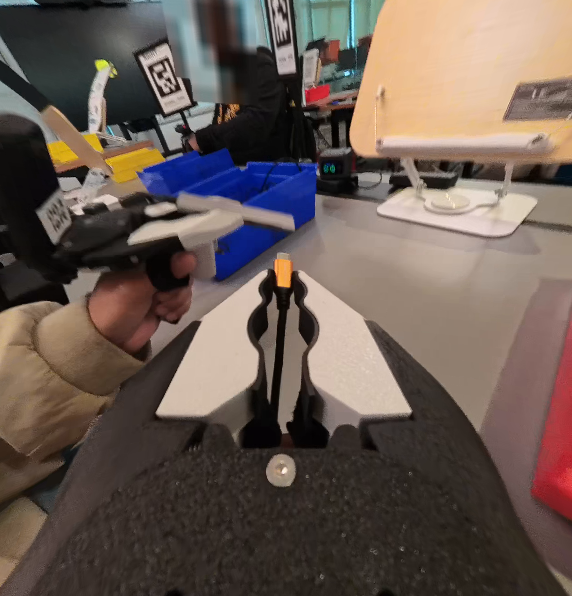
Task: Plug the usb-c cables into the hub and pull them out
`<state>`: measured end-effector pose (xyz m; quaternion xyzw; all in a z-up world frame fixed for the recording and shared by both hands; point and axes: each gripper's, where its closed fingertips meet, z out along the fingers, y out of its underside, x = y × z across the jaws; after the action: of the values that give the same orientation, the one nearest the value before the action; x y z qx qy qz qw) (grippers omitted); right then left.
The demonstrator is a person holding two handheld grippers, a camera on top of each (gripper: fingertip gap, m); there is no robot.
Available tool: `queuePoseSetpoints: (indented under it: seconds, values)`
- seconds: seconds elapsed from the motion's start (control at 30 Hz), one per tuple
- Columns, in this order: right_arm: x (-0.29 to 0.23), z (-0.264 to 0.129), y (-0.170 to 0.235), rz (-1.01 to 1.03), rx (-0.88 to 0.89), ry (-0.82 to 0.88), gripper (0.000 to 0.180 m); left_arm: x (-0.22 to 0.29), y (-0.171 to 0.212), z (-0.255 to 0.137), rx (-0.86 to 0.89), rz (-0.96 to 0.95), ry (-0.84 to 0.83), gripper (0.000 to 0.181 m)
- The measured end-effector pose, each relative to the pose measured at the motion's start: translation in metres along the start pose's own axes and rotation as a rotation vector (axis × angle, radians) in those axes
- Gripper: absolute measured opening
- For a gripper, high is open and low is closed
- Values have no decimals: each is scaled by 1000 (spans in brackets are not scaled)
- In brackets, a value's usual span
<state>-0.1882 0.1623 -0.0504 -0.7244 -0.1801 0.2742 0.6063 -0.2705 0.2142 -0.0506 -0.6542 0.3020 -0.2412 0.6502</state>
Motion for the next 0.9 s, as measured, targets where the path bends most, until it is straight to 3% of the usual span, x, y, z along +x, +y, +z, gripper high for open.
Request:
queuePoseSetpoints:
  seconds: [0.13, 0.27, 0.4, 0.57, 0.73, 0.9]
  values:
    - [20, -29, -87, -56, 108, 1, 11, 17, 11, 4, -20, -31, 100, 23]
    - [57, -72, -179, -120, 234, 91, 11, 12, 11, 3, -17, -62, 96, 23]
    - [94, -90, -218, -117, 219, 131, 11, 11, 15, 3, -27, -128, 109, 23]
    - [169, -79, -185, -120, 78, 326, 11, 12, 18, 5, -37, -142, 117, 23]
    - [235, -61, -102, -31, -59, 515, 11, 18, 17, 4, -44, -119, 129, 23]
    - [266, -59, 1, 62, -367, 595, 12, 20, 18, 4, -48, -106, 134, 23]
